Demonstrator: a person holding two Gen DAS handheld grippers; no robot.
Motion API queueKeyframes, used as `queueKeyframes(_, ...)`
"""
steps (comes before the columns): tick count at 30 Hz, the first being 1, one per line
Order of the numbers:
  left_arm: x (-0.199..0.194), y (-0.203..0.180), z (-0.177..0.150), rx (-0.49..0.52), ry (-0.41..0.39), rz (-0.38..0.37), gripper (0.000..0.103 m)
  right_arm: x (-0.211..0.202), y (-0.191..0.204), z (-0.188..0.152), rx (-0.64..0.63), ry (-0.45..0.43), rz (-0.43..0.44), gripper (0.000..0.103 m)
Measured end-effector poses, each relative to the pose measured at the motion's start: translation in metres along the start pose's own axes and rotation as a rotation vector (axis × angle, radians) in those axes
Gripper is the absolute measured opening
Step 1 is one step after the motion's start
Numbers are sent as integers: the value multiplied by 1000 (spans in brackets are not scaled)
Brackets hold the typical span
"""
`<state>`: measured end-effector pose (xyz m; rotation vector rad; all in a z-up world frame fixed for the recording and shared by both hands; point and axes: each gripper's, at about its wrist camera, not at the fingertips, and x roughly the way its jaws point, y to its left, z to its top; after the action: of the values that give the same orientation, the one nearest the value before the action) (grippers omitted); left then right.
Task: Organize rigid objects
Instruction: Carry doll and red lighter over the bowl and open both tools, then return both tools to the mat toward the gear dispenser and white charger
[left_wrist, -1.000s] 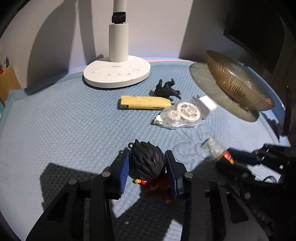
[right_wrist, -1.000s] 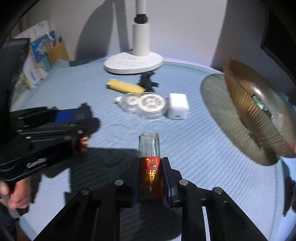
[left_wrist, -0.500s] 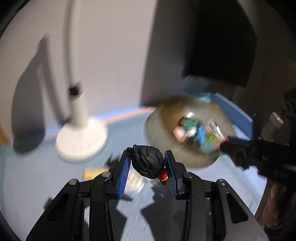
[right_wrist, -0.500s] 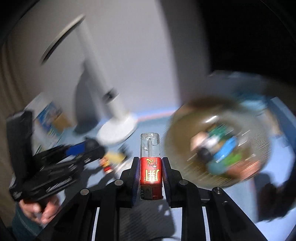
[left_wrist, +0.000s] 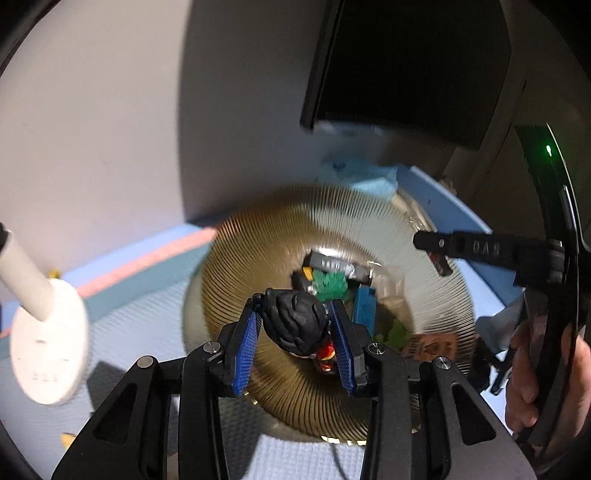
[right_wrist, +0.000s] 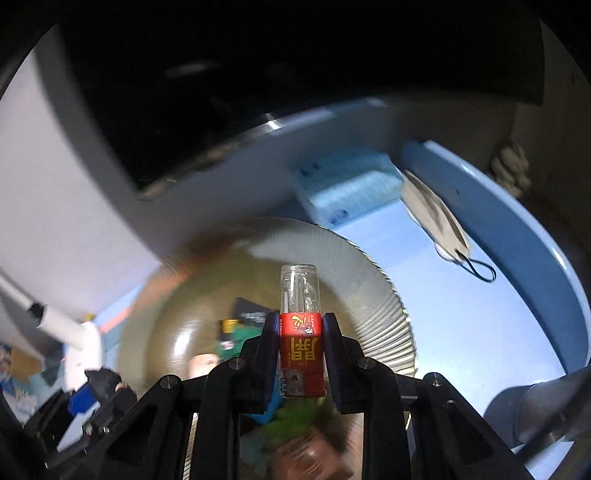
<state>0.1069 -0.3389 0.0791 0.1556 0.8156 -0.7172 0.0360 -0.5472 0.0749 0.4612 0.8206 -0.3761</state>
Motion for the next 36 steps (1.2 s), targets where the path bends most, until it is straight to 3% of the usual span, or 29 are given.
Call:
queueKeyframes(5,15,-6,-7,25,25,8,35,20,-17,2,17,30,-62,22)
queueKeyframes(6,16,-7,-7,32,25,6,39,21,-18,2,23,31,-56,23)
queueKeyframes(7,13,-8,-5,34,18,-2,52,20,-19,2,28,34,-46,27)
queueKeyframes(8,7,-8,-4,30,1,-4,56,18,-19,1,34,37,-39,32)
queueKeyframes(9,0,-7,-2,25,-19,-5,67,13,-18,1,38,30,-30,32)
queueKeyframes(10,-12,-6,-1,20,-49,-3,71,5,-17,-1,40,15,-15,32)
queueKeyframes(16,-90,16,2,-45,-180,-18,71,-52,3,-11,9,-72,67,32)
queueKeyframes(21,-145,39,-16,-88,-242,29,71,-91,35,-32,-68,-93,138,36)
queueKeyframes(26,-200,73,-60,-143,-277,103,71,-120,78,-70,-170,-78,236,58)
queueKeyframes(29,-219,101,-97,-191,-277,179,81,-127,107,-99,-251,-57,290,58)
queueKeyframes(31,-227,128,-127,-254,-256,242,81,-124,124,-118,-295,-40,307,58)
queueKeyframes(36,-216,179,-187,-402,-182,321,81,-85,157,-166,-369,1,321,58)
